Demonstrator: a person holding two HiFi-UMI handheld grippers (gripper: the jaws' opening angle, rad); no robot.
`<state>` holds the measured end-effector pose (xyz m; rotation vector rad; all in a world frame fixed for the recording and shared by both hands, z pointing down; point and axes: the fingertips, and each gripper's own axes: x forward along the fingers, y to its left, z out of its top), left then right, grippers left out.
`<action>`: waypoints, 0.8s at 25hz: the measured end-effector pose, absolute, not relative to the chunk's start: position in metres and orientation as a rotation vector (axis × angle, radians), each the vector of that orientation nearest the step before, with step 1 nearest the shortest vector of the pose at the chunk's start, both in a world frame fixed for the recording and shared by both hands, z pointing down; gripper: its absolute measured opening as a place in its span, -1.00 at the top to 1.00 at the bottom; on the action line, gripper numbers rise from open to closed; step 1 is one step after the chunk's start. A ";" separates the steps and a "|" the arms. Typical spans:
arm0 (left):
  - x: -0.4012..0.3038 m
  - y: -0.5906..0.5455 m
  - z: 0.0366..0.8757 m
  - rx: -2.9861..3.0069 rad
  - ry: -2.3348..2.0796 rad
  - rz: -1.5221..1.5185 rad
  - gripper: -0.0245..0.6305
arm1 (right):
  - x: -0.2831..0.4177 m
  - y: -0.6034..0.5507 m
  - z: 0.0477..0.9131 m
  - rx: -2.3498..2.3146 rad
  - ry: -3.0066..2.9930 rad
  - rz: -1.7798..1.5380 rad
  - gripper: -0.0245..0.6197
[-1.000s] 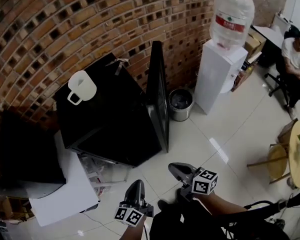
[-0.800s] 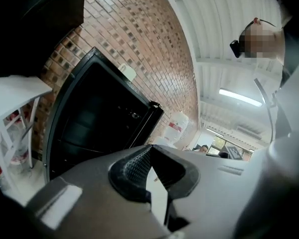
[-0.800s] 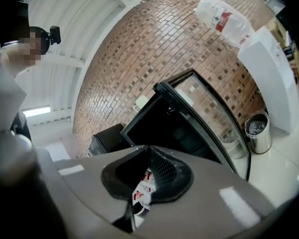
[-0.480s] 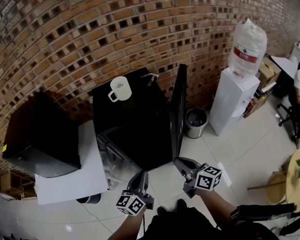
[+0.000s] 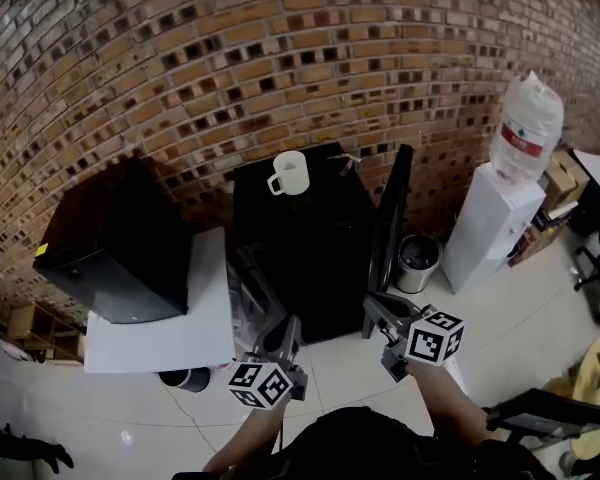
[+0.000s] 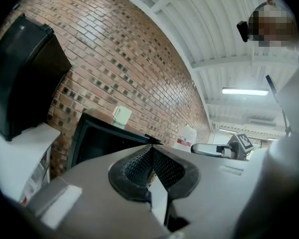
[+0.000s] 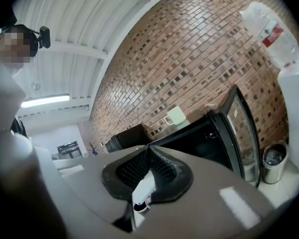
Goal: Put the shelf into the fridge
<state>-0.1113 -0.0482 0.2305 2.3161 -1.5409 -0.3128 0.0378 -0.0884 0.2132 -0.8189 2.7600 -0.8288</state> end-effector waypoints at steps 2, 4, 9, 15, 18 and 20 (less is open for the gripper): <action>-0.112 -0.043 0.221 2.335 -1.560 -0.285 0.92 | 0.037 -0.086 0.205 -0.829 2.773 -0.804 0.90; -0.110 -0.039 0.213 2.370 -1.579 -0.240 0.92 | 0.036 -0.085 0.196 -0.835 2.785 -0.773 0.90; -0.103 -0.029 0.199 2.404 -1.568 -0.204 0.92 | 0.034 -0.077 0.181 -0.877 2.797 -0.719 0.91; -0.093 -0.023 0.182 2.446 -1.463 -0.301 0.92 | 0.036 -0.074 0.164 -0.923 2.814 -0.672 0.91; -0.095 -0.025 0.178 2.430 -1.475 -0.298 0.92 | 0.036 -0.072 0.159 -0.927 2.827 -0.645 0.91; -0.098 -0.026 0.178 2.419 -1.469 -0.288 0.92 | 0.037 -0.071 0.158 -0.934 2.824 -0.640 0.91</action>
